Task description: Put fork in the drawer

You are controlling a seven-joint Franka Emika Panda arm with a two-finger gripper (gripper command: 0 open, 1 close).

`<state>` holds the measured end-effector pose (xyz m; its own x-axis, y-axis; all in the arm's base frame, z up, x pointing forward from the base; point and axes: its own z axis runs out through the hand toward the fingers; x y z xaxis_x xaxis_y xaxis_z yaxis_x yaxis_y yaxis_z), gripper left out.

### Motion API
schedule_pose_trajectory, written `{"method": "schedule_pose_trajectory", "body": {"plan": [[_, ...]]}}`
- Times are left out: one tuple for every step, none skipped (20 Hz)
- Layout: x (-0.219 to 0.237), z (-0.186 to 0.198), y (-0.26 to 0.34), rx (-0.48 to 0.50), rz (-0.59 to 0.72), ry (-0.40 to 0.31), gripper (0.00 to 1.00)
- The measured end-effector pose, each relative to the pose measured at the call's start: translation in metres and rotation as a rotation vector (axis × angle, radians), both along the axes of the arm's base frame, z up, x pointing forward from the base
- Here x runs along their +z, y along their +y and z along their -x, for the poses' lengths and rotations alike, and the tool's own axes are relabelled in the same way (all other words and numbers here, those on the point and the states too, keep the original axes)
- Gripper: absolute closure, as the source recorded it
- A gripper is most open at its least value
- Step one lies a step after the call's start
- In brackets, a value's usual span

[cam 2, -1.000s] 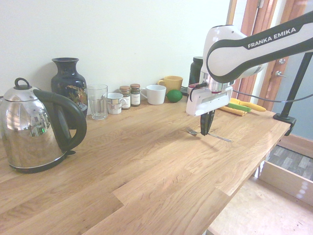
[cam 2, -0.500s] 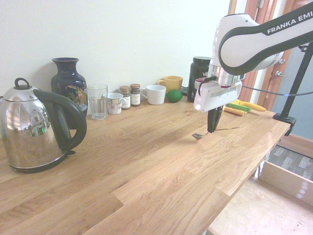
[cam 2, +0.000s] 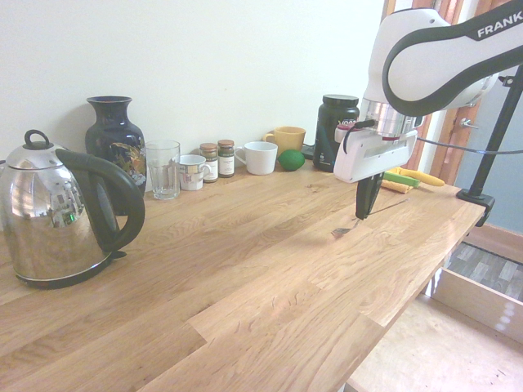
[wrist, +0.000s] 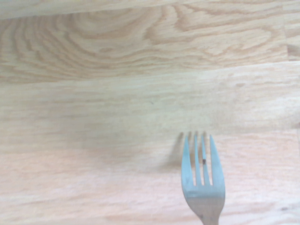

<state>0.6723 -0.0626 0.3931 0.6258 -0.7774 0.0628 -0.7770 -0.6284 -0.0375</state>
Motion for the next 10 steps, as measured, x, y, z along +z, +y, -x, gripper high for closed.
{"method": "schedule_pose_trajectory", "body": {"plan": [[0.003, 0.002, 0.001, 0.0, 0.0, -0.003, 1.0], [0.006, 0.003, 0.002, -0.001, 0.0, -0.007, 1.0], [0.01, 0.004, 0.003, -0.001, 0.0, -0.012, 1.0], [0.014, 0.006, 0.004, -0.001, -0.001, -0.016, 1.0], [0.017, 0.008, 0.005, 0.0, -0.001, -0.018, 1.0], [0.02, 0.01, 0.007, 0.0, -0.001, -0.021, 1.0], [0.024, 0.013, 0.009, 0.0, -0.001, -0.025, 1.0], [0.028, 0.016, 0.011, 0.001, -0.002, -0.028, 1.0], [0.031, 0.019, 0.012, 0.001, -0.003, -0.029, 1.0], [0.034, 0.023, 0.014, 0.001, -0.003, -0.03, 1.0]]}}
